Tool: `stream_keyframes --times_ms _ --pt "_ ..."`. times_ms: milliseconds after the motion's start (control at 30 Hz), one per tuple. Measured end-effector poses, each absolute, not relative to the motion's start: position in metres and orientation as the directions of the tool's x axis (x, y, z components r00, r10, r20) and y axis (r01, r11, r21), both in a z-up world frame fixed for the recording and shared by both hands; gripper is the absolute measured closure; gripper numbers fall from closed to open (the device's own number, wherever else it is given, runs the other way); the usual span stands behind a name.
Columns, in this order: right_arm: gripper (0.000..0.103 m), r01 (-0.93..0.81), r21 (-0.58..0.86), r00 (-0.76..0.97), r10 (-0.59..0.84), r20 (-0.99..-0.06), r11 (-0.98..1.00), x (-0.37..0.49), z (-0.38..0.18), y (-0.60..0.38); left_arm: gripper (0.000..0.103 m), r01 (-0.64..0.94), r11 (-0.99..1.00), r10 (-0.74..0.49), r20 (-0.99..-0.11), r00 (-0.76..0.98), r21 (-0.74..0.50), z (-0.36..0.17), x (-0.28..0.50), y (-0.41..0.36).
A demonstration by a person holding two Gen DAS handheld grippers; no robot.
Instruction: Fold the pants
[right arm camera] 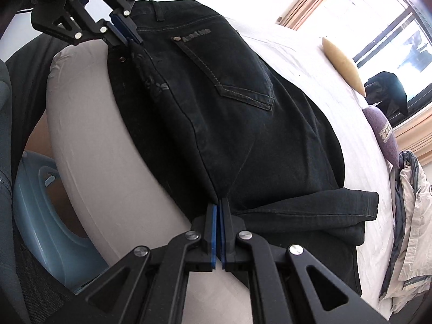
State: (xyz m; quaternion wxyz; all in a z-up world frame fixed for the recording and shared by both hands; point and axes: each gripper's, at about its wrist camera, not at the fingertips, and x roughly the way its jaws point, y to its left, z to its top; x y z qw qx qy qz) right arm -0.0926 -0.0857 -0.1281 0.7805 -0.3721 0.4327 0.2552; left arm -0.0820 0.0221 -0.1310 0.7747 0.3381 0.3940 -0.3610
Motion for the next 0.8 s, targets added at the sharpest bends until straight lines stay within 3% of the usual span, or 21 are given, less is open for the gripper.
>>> stream_keyframes --times_ms 700,800 --pt "0.1 -0.732 -0.383 0.484 0.035 -0.874 0.563 -0.121 -0.148 -0.073 0.096 0.836 0.503 -0.3 -0.863 0.407 0.22 -0.135 -0.085 0.034" --pt "0.099 -0.73 -0.38 0.479 0.029 -0.877 0.569 -0.117 -0.154 -0.073 0.092 0.83 0.514 -0.289 -0.867 0.406 0.217 -0.145 -0.079 0.034"
